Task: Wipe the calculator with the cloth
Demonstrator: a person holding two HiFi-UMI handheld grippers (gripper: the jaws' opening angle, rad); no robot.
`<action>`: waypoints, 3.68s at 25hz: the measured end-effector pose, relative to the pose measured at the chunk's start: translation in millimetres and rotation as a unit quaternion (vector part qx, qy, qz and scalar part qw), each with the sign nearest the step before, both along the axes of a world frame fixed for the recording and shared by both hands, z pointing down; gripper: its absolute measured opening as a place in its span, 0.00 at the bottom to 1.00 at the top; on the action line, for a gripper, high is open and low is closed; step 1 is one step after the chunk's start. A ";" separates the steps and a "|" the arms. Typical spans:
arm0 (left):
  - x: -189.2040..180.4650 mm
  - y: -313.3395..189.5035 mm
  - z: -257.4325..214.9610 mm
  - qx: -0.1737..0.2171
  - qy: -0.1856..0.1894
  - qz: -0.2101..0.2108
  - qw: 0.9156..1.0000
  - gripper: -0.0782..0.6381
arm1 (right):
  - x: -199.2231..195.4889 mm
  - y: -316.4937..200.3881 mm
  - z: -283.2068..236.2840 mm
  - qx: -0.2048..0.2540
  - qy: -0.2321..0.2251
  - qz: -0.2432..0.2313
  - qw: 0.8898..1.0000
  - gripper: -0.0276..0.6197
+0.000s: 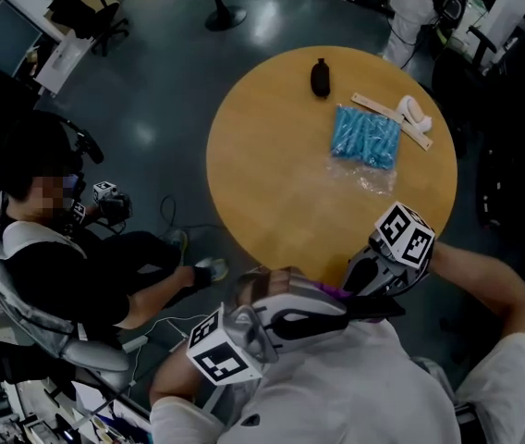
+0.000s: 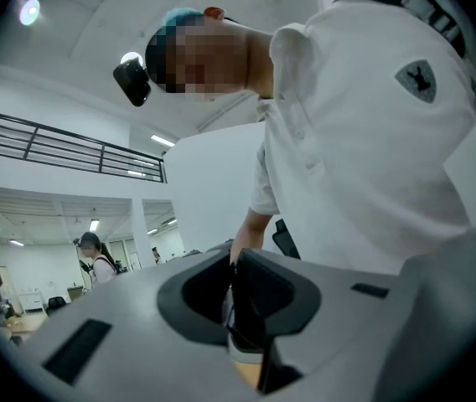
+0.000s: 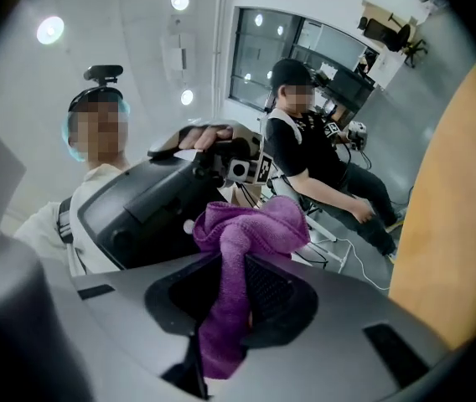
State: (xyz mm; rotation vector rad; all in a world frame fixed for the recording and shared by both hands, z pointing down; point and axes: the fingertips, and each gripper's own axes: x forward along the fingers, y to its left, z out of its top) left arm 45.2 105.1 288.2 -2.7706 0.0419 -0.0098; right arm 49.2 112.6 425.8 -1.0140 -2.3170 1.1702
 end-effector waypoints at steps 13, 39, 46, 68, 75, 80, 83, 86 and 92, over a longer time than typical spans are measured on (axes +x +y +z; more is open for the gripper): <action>-8.9 -4.5 -1.8 0.048 -0.004 -0.042 0.998 0.17 | 33.1 -56.8 52.3 0.106 0.055 0.101 0.988 0.17; -27.4 -54.7 19.6 -0.031 0.054 -0.110 0.992 0.17 | -5.2 -51.7 46.7 0.047 -0.003 0.157 0.987 0.17; -34.1 -88.6 39.0 -0.092 0.093 -0.182 0.974 0.17 | 11.9 -57.8 79.5 0.090 0.034 0.210 0.973 0.17; -62.8 -222.7 391.1 -0.409 0.091 -0.439 0.795 0.17 | 144.3 -111.0 123.0 0.061 0.088 0.522 0.846 0.17; -87.5 -227.3 443.2 -0.477 0.103 -0.457 0.744 0.17 | 134.1 -115.0 120.2 0.044 0.087 0.530 0.843 0.17; -100.2 -226.2 450.6 -0.490 0.106 -0.461 0.733 0.17 | 131.7 -118.4 118.2 0.039 0.076 0.534 0.841 0.17; -104.8 -229.2 458.2 -0.494 0.098 -0.470 0.725 0.18 | 128.6 -120.3 119.5 0.036 0.074 0.535 0.841 0.17; -113.7 -230.4 467.3 -0.505 0.094 -0.485 0.708 0.19 | 123.4 -120.3 119.0 0.033 0.073 0.532 0.843 0.17; -114.9 -230.8 480.5 -0.499 0.046 -0.513 0.697 0.21 | 118.9 -115.1 121.6 0.029 0.076 0.528 0.845 0.17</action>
